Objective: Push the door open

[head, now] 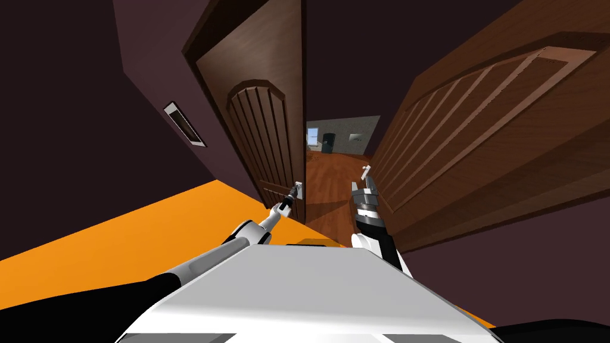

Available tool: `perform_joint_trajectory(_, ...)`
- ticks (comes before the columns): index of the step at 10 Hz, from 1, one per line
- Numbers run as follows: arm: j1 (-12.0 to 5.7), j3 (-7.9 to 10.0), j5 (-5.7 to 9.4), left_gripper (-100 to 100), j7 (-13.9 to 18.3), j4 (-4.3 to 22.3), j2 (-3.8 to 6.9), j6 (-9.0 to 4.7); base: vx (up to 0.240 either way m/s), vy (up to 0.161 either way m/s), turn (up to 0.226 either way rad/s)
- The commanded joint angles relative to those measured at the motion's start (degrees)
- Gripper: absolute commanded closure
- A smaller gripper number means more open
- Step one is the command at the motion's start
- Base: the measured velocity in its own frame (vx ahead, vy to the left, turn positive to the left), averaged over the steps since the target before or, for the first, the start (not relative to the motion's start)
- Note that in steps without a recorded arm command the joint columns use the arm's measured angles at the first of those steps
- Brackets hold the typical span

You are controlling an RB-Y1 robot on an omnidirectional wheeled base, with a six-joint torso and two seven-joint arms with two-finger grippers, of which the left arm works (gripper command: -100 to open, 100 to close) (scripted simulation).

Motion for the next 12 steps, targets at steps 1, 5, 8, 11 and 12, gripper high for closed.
perform_joint_trajectory(1, 0.5, 0.64, 0.18, 100, -0.4, -1.62, 0.65, 0.39, 0.123, -0.105, 0.039)
perform_joint_trajectory(5, 0.64, 2.38, 0.79, 100, -1.28, -1.37, 1.24, 0.52, 0.098, -0.074, 0.025)
perform_joint_trajectory(8, 0.78, 4.07, 1.37, 100, -2.15, -1.13, 1.81, 0.65, 0.178, -0.144, 0.068)
perform_joint_trajectory(11, 0.96, 6.29, 2.15, 100, -3.29, -0.81, 2.56, 0.82, 0.186, -0.186, 0.062)
perform_joint_trajectory(12, 1.03, 7.05, 2.41, 100, -3.68, -0.7, 2.82, 0.88, 0.178, -0.201, 0.11)
